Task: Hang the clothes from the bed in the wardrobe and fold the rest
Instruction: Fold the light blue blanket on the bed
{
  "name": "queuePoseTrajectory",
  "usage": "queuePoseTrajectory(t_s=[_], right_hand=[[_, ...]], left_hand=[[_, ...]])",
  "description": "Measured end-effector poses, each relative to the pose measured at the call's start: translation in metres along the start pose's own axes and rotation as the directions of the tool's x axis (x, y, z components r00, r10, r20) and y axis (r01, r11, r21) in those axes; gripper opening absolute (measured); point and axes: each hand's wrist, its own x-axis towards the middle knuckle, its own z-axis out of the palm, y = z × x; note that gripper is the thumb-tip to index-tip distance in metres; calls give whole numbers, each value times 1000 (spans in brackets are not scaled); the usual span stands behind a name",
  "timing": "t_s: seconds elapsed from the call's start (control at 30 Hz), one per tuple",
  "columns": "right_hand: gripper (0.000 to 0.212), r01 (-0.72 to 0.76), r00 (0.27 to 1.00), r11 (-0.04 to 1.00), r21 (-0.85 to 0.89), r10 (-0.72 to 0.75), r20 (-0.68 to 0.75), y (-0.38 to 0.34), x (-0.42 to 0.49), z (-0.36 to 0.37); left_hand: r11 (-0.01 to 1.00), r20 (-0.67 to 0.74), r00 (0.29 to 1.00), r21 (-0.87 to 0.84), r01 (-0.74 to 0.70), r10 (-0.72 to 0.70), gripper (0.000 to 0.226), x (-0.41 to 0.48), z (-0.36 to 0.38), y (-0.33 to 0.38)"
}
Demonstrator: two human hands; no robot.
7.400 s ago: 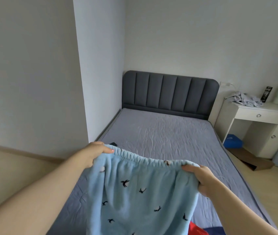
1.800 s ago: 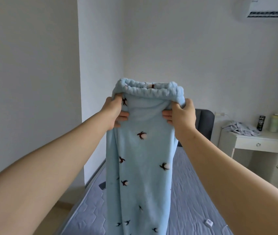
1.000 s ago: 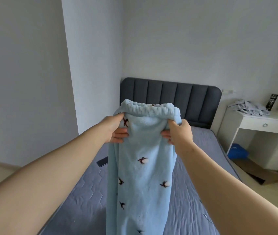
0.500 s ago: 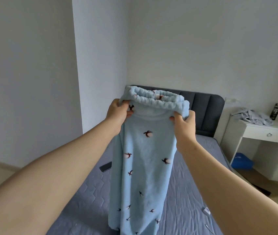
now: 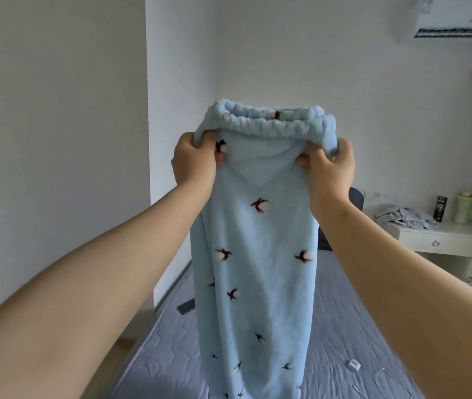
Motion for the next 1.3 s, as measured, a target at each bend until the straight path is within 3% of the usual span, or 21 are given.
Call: queuePoseTrajectory(t_s=[0.23, 0.4, 0.63, 0.77, 0.9, 0.97, 1.03, 1.1, 1.17, 1.3], right_hand=[[14, 95, 974, 995, -32, -100, -204, -66, -51, 17], [15, -35, 964, 988, -153, -7, -266, -47, -75, 6], [16, -338, 921, 906, -256, 261, -289, 90, -106, -21], [15, -462, 881, 821, -334, 382, -279, 183, -105, -35], [8, -542, 834, 730, -416, 528, -160, 283, -77, -38], [31, -582, 767, 706, -404, 641, 13, 323, -61, -38], [62, -639, 646, 647, -416, 745, 168, 363, -53, -39], [77, -689, 540, 562, -457, 819, 194, 395, -59, -46], [77, -717, 458, 469, -516, 875, 158, 425, -78, -57], [72, -769, 296, 291, -570, 951, 85, 468, -147, -85]], left_hand=[[995, 48, 999, -103, 12, -7, 28, -9, -48, 57], [991, 142, 982, -28, 131, -125, 29, -27, -56, 33], [902, 192, 882, 117, 415, -430, 29, -57, -48, -103], [839, 195, 822, 233, 491, -535, 25, -63, -28, -191], [791, 164, 793, 325, 519, -587, 14, -48, 13, -287], [774, 262, 743, 373, 511, -616, 19, -42, 30, -331], [716, 354, 631, 457, 527, -690, 50, -44, 44, -377], [617, 350, 519, 570, 542, -780, 77, -57, 46, -414], [532, 328, 433, 656, 536, -840, 75, -78, 39, -446], [367, 196, 339, 737, 568, -920, 42, -134, 5, -490]])
